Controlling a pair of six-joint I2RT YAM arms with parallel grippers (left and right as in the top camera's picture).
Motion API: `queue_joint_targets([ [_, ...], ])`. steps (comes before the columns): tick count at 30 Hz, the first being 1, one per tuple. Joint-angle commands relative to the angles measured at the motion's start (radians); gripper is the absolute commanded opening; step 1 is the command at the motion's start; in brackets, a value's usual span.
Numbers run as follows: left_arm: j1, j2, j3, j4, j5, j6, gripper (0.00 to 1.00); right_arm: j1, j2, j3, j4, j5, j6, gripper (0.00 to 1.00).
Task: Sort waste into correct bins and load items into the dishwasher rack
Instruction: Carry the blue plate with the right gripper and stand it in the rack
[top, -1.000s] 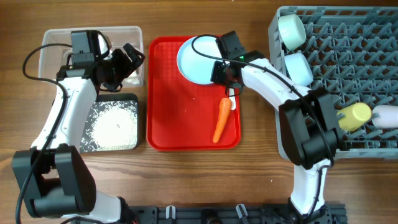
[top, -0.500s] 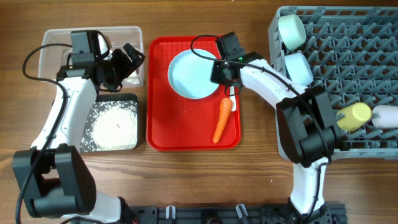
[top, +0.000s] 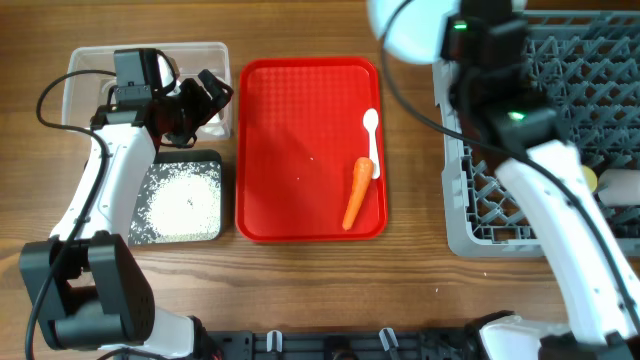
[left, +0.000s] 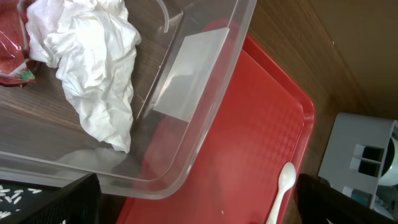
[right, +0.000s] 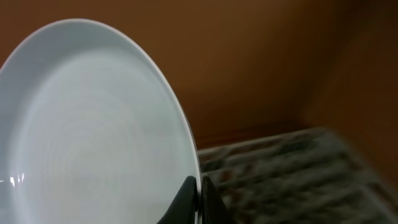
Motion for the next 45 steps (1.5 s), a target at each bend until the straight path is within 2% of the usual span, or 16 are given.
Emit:
queue_joint_targets([
  [1,0.005,-0.003,0.005,0.000,-0.002,0.023,1.00,-0.086,-0.018,0.003,0.061,0.279,-0.315,0.04],
  [4,0.005,-0.003,0.005,0.000,-0.002,0.023,1.00,-0.176,0.010,0.001,0.114,0.299,-0.496,0.04],
  [8,0.005,-0.003,0.005,0.000,-0.002,0.023,1.00,-0.274,0.073,0.001,0.139,0.289,-0.631,0.04],
  [12,0.005,-0.003,0.005,0.000,-0.002,0.023,1.00,-0.305,0.134,0.000,0.135,0.247,-0.763,0.04],
  [16,0.005,-0.003,0.005,0.000,-0.002,0.023,1.00,-0.308,0.199,0.000,0.135,0.173,-0.837,0.04],
  [26,0.005,-0.003,0.005,0.000,-0.002,0.023,1.00,-0.310,0.362,-0.001,0.139,0.164,-0.846,0.04],
  [36,0.005,-0.003,0.005,0.000,-0.002,0.023,1.00,-0.323,0.429,-0.010,0.146,0.120,-0.827,0.06],
  [37,0.005,-0.003,0.005,0.000,-0.002,0.023,1.00,-0.323,0.429,-0.012,0.150,0.120,-0.809,0.16],
  [39,0.005,-0.003,0.005,0.000,-0.002,0.023,1.00,-0.323,0.429,-0.012,0.159,0.121,-0.757,0.56],
  [40,0.005,-0.003,0.005,0.000,-0.002,0.023,1.00,-0.323,0.428,-0.012,0.173,0.122,-0.727,0.71],
  [41,0.005,-0.003,0.005,0.000,-0.002,0.023,1.00,-0.323,0.425,-0.012,0.187,0.127,-0.706,0.81],
  [44,0.005,-0.003,0.005,0.000,-0.002,0.023,1.00,-0.322,0.404,-0.012,0.201,0.158,-0.689,0.97],
  [45,0.005,-0.003,0.005,0.000,-0.002,0.023,1.00,-0.322,0.394,-0.012,0.208,0.180,-0.668,0.98],
])
